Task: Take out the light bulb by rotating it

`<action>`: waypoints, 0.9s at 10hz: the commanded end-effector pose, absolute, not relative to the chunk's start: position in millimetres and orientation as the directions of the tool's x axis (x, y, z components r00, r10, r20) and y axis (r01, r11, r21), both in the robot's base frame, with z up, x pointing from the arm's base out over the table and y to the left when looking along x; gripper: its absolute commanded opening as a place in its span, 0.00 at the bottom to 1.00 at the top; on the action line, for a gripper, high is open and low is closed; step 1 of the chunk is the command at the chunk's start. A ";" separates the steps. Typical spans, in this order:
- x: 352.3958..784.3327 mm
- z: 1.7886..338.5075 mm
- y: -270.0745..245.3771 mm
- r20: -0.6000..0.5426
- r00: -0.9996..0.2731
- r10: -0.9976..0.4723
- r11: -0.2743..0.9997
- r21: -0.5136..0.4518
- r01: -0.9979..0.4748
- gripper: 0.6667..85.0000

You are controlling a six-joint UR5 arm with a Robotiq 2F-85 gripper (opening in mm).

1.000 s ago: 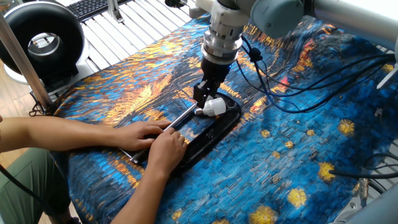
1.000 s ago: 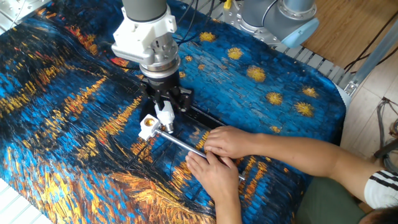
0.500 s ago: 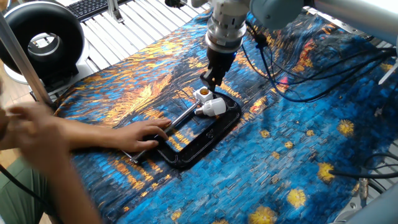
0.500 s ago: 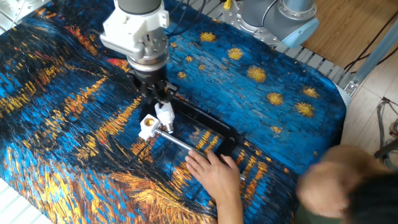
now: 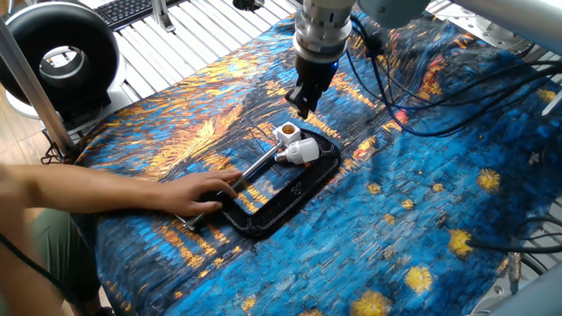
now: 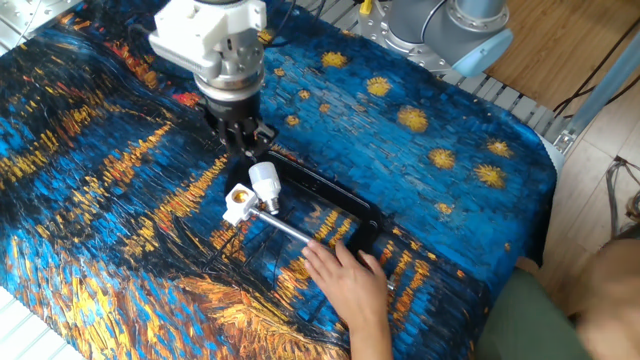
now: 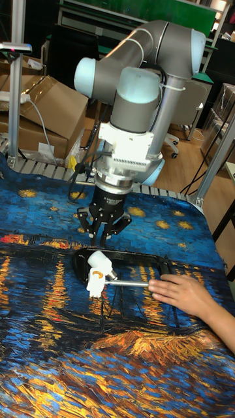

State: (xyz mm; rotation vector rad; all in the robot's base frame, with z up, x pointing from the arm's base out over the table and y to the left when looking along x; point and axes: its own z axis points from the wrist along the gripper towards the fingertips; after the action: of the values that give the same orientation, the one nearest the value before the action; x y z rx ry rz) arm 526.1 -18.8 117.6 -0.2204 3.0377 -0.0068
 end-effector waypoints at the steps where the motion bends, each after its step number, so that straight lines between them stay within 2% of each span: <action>1: 523.1 137.8 -15.2 -0.111 -0.989 -0.100 0.995 -0.003 -0.101 0.30; 3: 514.5 146.2 -15.7 -0.098 -0.992 -0.085 0.996 -0.013 -0.084 0.27; 5: 514.0 146.9 -31.6 -0.097 -0.995 -0.014 0.999 -0.052 -0.009 0.19; 7: 515.3 138.4 -29.4 -0.084 -0.995 0.061 0.998 -0.021 0.063 0.15; 8: 511.3 133.2 -27.9 -0.069 -0.995 0.067 0.998 0.003 0.067 0.15; 9: 511.6 129.8 -35.3 -0.068 -0.996 0.049 0.999 -0.015 0.051 0.12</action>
State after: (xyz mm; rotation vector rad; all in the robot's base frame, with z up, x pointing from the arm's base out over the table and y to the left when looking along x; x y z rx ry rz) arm 513.6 -30.0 136.0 0.0261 3.0607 -0.0447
